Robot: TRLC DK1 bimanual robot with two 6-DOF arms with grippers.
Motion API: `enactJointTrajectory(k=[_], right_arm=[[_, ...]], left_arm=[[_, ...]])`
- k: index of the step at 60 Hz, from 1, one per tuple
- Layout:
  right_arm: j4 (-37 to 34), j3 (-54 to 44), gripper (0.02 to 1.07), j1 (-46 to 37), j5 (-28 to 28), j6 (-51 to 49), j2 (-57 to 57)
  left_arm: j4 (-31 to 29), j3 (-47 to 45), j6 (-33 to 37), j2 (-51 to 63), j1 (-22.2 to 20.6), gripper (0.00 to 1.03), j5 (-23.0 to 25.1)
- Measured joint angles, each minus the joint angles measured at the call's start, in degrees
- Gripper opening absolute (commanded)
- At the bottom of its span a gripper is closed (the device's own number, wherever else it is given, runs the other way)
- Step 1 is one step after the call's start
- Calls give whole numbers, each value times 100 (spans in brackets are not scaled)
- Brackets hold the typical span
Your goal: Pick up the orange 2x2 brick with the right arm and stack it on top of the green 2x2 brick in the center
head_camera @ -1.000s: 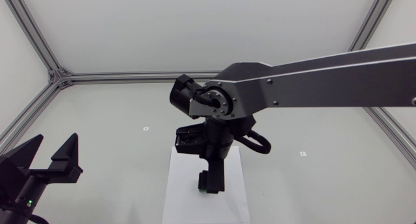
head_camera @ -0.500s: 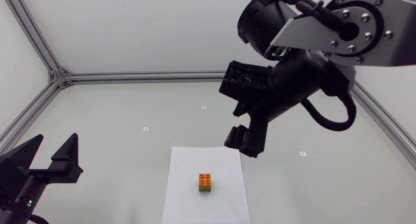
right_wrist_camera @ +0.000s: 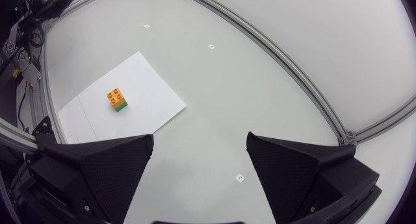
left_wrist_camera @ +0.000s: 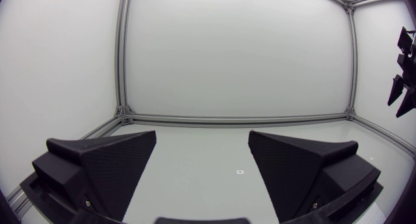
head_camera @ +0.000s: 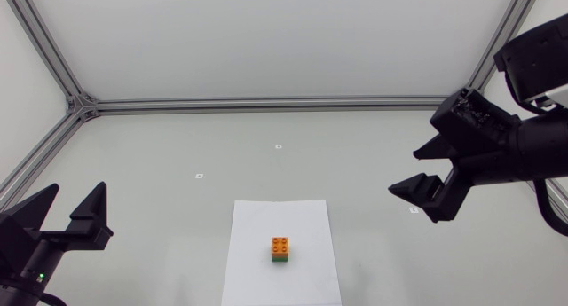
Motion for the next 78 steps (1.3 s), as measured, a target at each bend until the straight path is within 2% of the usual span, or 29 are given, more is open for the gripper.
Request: enactJointTrajectory(k=[13, 28, 42, 68, 78], right_arm=[[715, -1019, 104, -815, 15, 140, -1172], [905, -1845, 104, -1305, 140, 192, -2221], [1467, -2684, 104, -1818, 157, 173, -3180], [2745, -3687, 103, -1884, 426, 973, -4258], [2811, -3775, 103, -1884, 525, 1029, -4422]], left_arm=[[2, 0, -2, 0, 0, 99, 0], [2, 0, 0, 0, 0, 99, 0], [2, 0, 0, 0, 0, 99, 0], [0, 0, -2, 0, 0, 99, 0], [2, 0, 0, 0, 0, 99, 0]])
